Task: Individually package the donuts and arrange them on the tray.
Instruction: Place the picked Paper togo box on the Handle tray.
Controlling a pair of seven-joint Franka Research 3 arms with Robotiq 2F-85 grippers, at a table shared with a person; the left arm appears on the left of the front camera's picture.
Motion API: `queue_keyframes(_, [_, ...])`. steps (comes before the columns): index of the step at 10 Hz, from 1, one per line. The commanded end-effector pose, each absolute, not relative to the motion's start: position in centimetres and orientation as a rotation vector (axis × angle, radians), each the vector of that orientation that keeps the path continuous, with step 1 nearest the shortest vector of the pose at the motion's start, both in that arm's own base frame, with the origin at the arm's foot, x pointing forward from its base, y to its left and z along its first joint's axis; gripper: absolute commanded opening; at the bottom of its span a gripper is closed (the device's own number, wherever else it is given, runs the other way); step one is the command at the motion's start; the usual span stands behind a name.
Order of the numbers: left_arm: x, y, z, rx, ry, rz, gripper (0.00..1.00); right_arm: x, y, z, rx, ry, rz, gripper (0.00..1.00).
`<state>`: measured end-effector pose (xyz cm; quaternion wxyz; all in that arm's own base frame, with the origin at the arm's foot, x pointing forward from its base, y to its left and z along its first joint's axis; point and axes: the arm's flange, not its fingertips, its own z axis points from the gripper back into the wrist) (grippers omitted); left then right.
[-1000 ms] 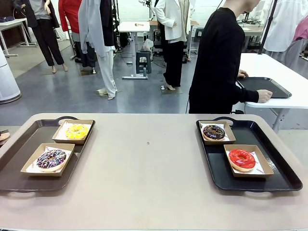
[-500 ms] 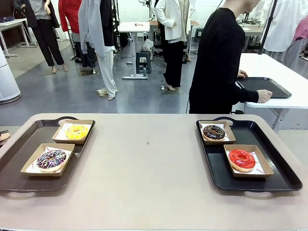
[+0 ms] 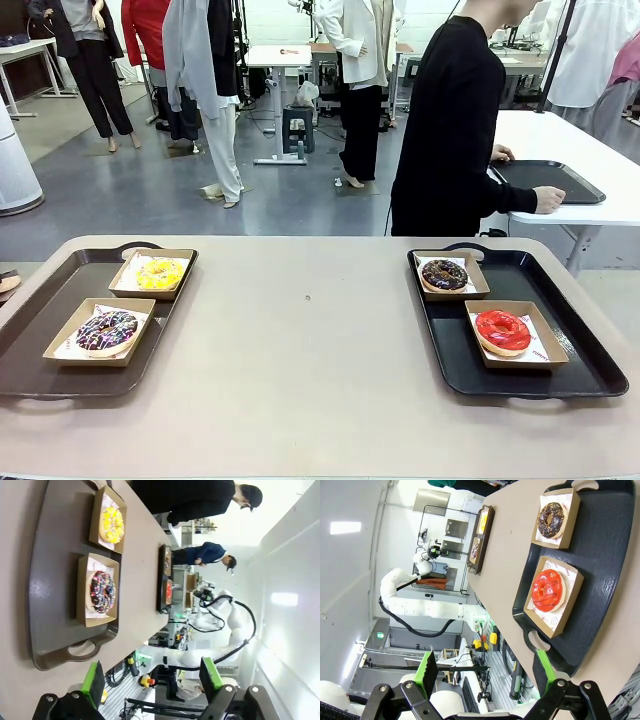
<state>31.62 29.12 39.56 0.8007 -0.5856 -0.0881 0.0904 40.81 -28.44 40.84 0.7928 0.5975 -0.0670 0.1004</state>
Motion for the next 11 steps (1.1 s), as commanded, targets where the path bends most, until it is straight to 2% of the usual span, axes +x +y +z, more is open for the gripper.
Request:
queue_keyframes(1, [32.7, 28.8, 39.5, -1.326, -0.165, 0.109, 1.00, 40.9, -28.4, 41.0, 1.281, -0.137, 0.206, 1.00])
queue_keyframes(3, [33.2, 28.4, 39.8, -1.304, -0.134, 0.098, 1.00, 40.9, -28.4, 41.0, 1.281, -0.137, 0.206, 1.00])
queue_keyframes(5, [33.2, 28.2, 39.9, -1.248, -0.199, 0.173, 1.00, 40.9, -28.4, 41.0, 1.281, -0.137, 0.206, 1.00])
queue_keyframes(6, [33.3, 27.4, 39.7, -1.305, -0.132, 0.115, 1.00, 40.9, -28.4, 41.0, 1.281, -0.137, 0.206, 1.00])
queue_keyframes(11, [33.3, 27.4, 39.7, -1.305, -0.132, 0.115, 1.00, 40.9, -28.4, 41.0, 1.281, -0.137, 0.206, 1.00])
